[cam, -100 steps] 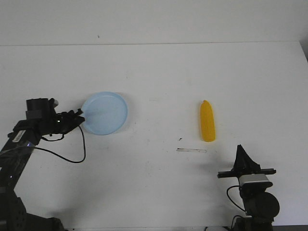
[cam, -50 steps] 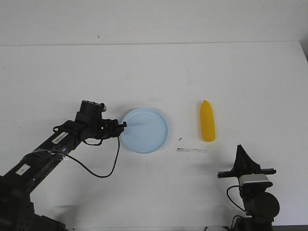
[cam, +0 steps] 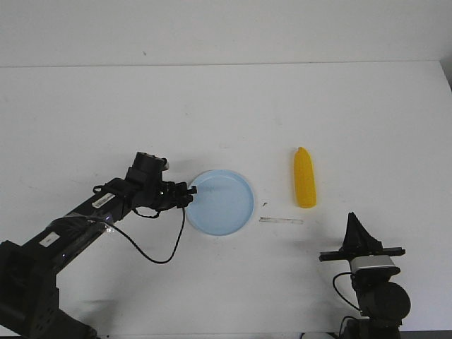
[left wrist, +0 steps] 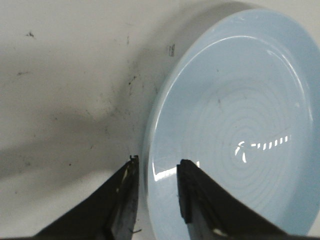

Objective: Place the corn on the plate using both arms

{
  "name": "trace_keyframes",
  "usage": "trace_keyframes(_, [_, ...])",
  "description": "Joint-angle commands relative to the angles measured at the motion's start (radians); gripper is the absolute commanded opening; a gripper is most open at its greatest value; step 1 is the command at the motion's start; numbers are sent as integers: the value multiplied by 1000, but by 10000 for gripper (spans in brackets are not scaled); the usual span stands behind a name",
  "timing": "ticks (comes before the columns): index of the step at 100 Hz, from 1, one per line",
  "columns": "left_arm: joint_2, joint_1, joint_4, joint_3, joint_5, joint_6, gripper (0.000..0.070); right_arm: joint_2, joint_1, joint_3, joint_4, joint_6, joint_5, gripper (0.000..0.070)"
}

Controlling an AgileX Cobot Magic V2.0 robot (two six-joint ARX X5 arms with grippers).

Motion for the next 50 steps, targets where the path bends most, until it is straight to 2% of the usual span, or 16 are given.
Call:
trace_keyframes(1, [-7,-3,0,18,1,5,177,2,1,-1,12,2,0,15])
trace_keyframes(21, [-112,19,55,18,-27,71,161,2,1,-1,12,2,0,15])
trace_keyframes(32, [-191,43,82,18,-119,101,157,2,1,-1,12,2,0,15])
trace_keyframes(40, [-254,69,89,18,-197,140,103,2,1,-1,12,2,0,15])
trace_keyframes(50, [-330,106,117,-1,-247,201,80,2,1,-1,12,2,0,15])
